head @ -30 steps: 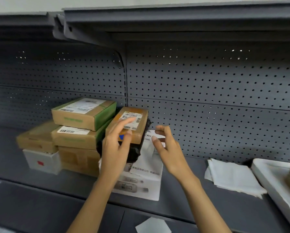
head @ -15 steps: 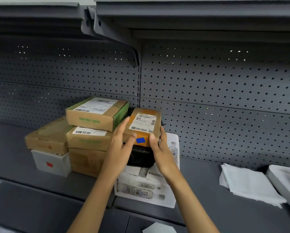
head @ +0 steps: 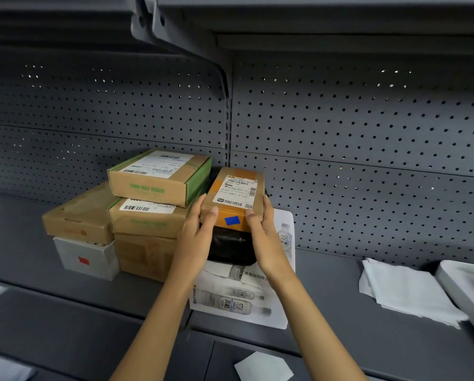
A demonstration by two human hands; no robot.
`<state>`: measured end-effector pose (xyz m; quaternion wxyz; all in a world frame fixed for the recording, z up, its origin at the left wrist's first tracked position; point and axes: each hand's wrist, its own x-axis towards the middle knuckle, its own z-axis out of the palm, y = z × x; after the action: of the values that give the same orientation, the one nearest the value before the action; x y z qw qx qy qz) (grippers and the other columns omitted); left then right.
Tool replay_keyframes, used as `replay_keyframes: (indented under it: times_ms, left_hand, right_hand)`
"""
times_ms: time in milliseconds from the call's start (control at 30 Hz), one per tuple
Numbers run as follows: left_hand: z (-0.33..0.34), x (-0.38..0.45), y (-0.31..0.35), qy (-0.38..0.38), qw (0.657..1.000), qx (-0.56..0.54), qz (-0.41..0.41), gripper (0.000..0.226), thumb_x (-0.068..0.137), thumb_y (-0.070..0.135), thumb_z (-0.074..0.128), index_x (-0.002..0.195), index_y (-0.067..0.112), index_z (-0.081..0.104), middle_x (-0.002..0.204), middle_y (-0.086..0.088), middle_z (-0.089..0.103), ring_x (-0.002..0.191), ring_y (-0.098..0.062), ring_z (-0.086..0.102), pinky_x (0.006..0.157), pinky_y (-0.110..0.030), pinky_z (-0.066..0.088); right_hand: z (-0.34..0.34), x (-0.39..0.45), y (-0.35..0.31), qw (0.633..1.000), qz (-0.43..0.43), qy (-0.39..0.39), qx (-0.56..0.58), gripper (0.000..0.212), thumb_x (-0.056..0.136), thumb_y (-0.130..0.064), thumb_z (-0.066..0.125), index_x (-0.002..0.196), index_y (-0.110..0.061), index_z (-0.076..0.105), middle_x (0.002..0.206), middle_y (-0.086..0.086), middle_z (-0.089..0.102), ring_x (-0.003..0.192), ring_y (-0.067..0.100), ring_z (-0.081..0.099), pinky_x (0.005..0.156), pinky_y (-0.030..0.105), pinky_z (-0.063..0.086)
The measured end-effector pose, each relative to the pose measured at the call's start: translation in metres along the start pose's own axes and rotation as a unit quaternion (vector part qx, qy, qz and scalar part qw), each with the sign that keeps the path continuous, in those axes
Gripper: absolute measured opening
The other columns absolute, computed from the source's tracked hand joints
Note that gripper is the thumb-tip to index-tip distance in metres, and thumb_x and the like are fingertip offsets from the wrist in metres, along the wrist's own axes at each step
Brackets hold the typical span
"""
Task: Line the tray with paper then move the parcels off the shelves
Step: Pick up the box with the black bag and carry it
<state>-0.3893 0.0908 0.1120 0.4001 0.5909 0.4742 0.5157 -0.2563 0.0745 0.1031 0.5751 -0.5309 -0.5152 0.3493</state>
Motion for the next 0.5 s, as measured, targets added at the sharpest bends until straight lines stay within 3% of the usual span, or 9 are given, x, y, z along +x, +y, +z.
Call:
replay_keyframes:
  times_ms: [100,233,333,500]
  left_hand:
    - [0.003,-0.003,-0.001,0.001,1.0,-0.021,0.0,0.057,0.094,0.057,0.048,0.147,0.039,0.041,0.142,0.009,0.057,0.132,-0.012,0.051,0.114,-0.045,0.039]
    - [0.012,-0.009,-0.001,0.003,0.999,-0.051,-0.003,0.06,0.084,0.067,0.047,0.141,0.047,0.044,0.135,0.015,0.06,0.127,-0.011,0.055,0.111,-0.047,0.042]
    - [0.02,-0.013,0.01,-0.001,0.997,-0.073,0.017,0.047,0.09,0.057,0.049,0.136,0.047,0.048,0.132,0.017,0.062,0.126,-0.008,0.056,0.112,-0.043,0.042]
    - [0.05,-0.028,0.04,-0.029,0.992,-0.104,0.063,0.036,0.104,0.032,0.047,0.141,0.031,0.051,0.127,0.012,0.066,0.117,-0.002,0.062,0.103,-0.027,0.048]
  right_hand:
    - [-0.003,-0.003,-0.002,1.0,0.005,0.017,-0.003,0.056,0.107,-0.033,0.038,0.159,-0.041,0.018,0.137,-0.016,0.06,0.122,-0.003,0.055,0.108,0.023,0.04]
    - [-0.012,-0.009,-0.007,0.999,0.011,0.035,-0.016,0.056,0.106,-0.031,0.039,0.158,-0.041,0.021,0.116,-0.03,0.059,0.098,-0.025,0.054,0.08,0.002,0.04]
    - [-0.023,-0.017,-0.017,0.998,0.003,0.057,-0.024,0.055,0.106,-0.033,0.039,0.157,-0.043,0.02,0.107,-0.037,0.055,0.096,-0.024,0.052,0.092,0.01,0.041]
    - [-0.066,-0.032,-0.038,0.995,-0.003,0.091,-0.028,0.055,0.106,-0.034,0.039,0.157,-0.041,0.021,0.107,-0.032,0.058,0.098,-0.017,0.051,0.078,0.009,0.035]
